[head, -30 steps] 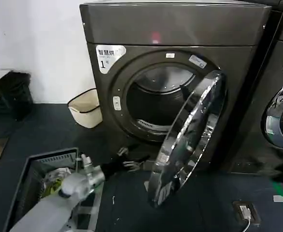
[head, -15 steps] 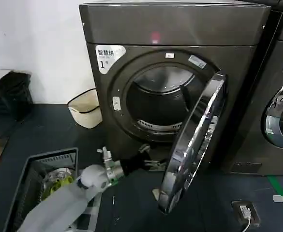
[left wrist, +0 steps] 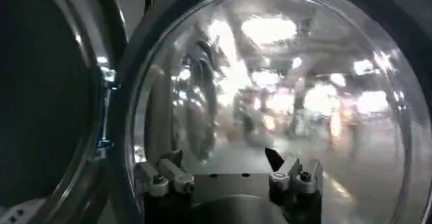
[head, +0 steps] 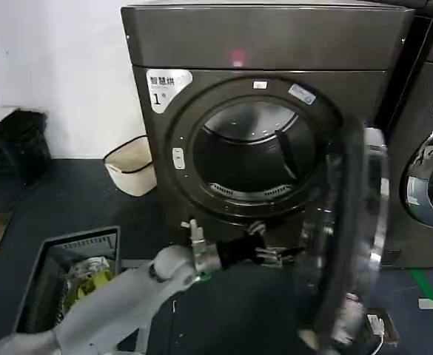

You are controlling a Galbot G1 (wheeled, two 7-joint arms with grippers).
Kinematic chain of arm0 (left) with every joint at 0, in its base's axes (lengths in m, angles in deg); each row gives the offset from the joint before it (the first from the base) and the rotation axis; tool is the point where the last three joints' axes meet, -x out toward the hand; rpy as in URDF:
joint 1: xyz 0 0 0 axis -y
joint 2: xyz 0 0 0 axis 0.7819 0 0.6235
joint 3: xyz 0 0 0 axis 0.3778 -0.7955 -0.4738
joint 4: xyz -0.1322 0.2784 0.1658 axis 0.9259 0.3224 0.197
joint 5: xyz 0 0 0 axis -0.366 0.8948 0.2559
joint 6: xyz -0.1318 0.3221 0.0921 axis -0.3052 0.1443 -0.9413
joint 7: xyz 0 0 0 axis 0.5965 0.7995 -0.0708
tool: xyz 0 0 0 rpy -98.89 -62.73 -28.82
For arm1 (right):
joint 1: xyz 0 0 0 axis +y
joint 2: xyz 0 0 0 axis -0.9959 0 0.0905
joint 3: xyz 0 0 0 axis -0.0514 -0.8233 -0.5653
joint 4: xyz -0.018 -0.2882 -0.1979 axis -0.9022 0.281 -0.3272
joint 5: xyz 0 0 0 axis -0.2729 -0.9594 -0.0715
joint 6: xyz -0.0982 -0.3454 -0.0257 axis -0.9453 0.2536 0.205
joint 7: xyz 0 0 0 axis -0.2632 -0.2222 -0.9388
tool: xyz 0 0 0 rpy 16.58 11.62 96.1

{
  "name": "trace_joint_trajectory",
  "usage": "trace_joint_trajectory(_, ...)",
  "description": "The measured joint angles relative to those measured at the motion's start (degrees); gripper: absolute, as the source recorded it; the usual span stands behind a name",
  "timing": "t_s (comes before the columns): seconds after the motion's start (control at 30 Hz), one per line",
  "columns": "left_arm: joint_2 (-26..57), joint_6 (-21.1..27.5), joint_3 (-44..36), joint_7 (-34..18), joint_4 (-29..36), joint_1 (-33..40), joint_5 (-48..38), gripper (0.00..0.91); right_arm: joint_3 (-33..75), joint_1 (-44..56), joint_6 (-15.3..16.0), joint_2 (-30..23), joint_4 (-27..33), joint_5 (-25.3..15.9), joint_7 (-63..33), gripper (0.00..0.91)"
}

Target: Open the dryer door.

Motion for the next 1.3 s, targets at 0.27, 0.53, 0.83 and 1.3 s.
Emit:
trace_joint_trajectory(0.27,-6.90,0.58,-4.55,-2.78,-4.61,5.11,-0.18,0.907,4.77,1.49,2.07,1.98,0.07,1.59,-0.57,0.907)
trace_joint_trajectory(0.53,-14.96,0.66,-7.27,-5.03,-8.88,7.46,0.64,0.907,9.16,2.57,0.69,3.16,1.86,1.09,-1.29,0.907)
trace_joint_trajectory(0.83,-22.36,-1.00,-8.43,-7.16,-14.15,10.92,1.32,0.907,11.34,3.34,-2.64,3.94,4.85,0.35,0.40,0.907)
trace_joint_trajectory(1.3,-23.68,-5.46,-7.54,-12.49,-16.80,9.98,6.22,0.907,10.17,2.94,-4.66,3.77,6.28,0.12,1.32,0.907)
